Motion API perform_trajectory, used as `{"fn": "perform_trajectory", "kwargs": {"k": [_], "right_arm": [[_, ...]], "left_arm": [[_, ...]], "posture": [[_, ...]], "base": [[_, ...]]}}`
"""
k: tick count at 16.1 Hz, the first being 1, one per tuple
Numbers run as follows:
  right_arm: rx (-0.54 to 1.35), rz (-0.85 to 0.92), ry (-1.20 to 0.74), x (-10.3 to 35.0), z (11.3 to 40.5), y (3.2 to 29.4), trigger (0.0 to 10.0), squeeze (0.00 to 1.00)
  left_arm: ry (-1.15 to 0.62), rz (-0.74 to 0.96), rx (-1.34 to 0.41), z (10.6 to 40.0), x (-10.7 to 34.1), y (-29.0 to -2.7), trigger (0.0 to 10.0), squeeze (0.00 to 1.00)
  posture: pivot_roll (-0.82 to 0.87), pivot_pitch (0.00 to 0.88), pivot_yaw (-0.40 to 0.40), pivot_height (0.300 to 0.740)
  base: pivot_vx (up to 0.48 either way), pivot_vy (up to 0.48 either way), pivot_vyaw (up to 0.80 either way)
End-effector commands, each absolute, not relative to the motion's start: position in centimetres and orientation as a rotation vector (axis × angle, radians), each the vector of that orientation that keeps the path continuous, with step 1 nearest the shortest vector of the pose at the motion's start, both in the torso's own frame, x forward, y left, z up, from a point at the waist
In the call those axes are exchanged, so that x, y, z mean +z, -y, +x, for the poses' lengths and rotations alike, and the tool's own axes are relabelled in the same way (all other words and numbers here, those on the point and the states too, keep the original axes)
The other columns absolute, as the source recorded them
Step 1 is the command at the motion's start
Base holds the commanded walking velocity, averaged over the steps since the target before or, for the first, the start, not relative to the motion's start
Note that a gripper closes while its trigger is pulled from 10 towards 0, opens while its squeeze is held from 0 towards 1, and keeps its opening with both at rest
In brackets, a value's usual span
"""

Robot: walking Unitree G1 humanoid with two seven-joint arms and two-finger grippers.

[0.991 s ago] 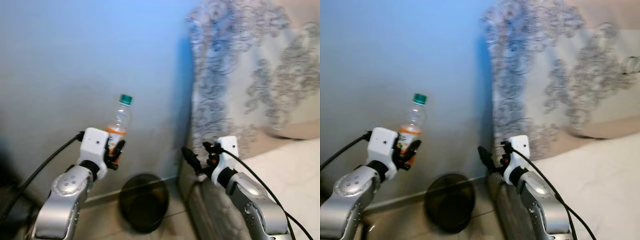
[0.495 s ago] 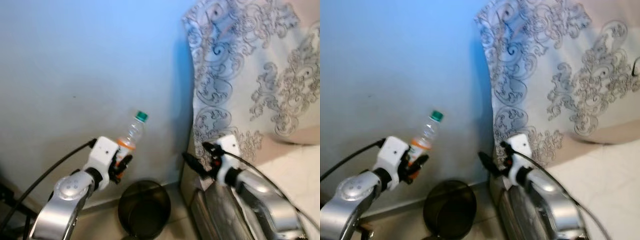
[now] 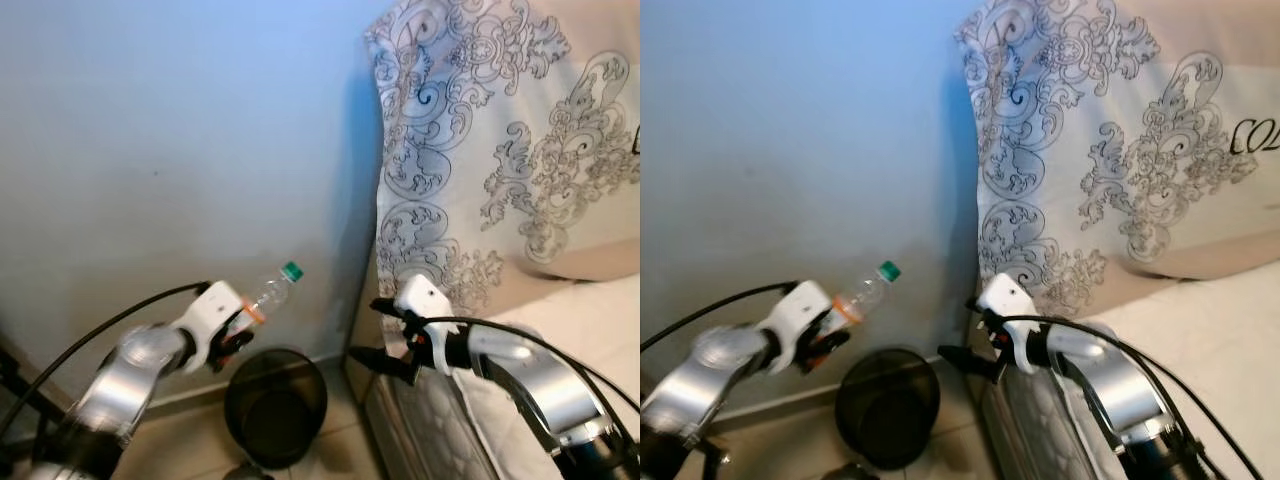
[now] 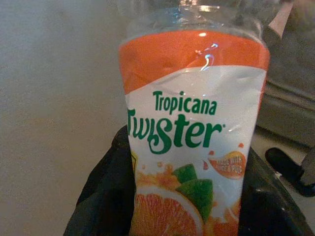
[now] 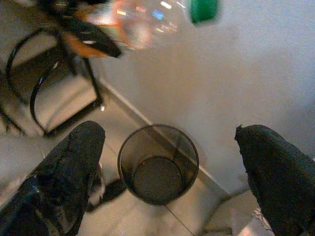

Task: Clean up the room

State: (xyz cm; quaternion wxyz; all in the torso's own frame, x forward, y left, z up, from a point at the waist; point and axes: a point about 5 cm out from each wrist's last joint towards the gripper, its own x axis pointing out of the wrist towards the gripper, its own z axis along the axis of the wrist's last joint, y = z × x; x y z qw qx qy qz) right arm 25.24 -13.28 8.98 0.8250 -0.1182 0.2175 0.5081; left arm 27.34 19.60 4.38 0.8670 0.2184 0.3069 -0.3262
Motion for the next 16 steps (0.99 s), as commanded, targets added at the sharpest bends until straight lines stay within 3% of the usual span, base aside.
{"fn": "perform_trajectory", "kwargs": {"k": [1,11,12,13,14,16], "right_arm": [[1.123,-0.297,-0.467,9.2,25.3,13.2,10.0,0.00],[1.196,-0.313,-0.534,9.5,21.8,13.4,10.0,0.00],[1.200,-0.313,-0.539,9.6,21.6,13.5,10.0,0.00],[1.202,-0.313,-0.541,9.7,21.5,13.5,10.0,0.00],[1.203,-0.313,-0.543,9.8,21.3,13.5,10.0,0.00],[1.199,-0.311,-0.548,10.0,21.0,13.5,10.0,0.00]], "left_arm": [[-0.660,0.468,-0.697,27.9,3.4,-19.1,10.0,0.00],[-0.689,0.486,-0.665,30.1,1.2,-18.0,10.0,0.00],[-0.676,0.457,-0.645,30.4,1.3,-17.8,10.0,0.42],[-0.673,0.451,-0.641,30.5,1.4,-17.6,10.0,0.42],[-0.667,0.458,-0.633,30.6,1.3,-17.5,10.0,0.86],[-0.650,0.468,-0.599,30.9,1.5,-17.4,10.0,0.88]], "posture": [[-0.02,0.000,-0.046,0.740],[-0.12,0.000,-0.012,0.740],[-0.13,0.000,-0.010,0.740],[-0.13,0.001,-0.010,0.740],[-0.14,0.005,-0.012,0.740],[-0.15,0.011,-0.015,0.740]], "base": [[0.000,0.000,0.00],[0.000,0.000,0.00],[0.000,0.000,0.00],[0.000,0.000,0.00],[0.000,0.000,0.00],[0.000,0.000,0.00]]}}
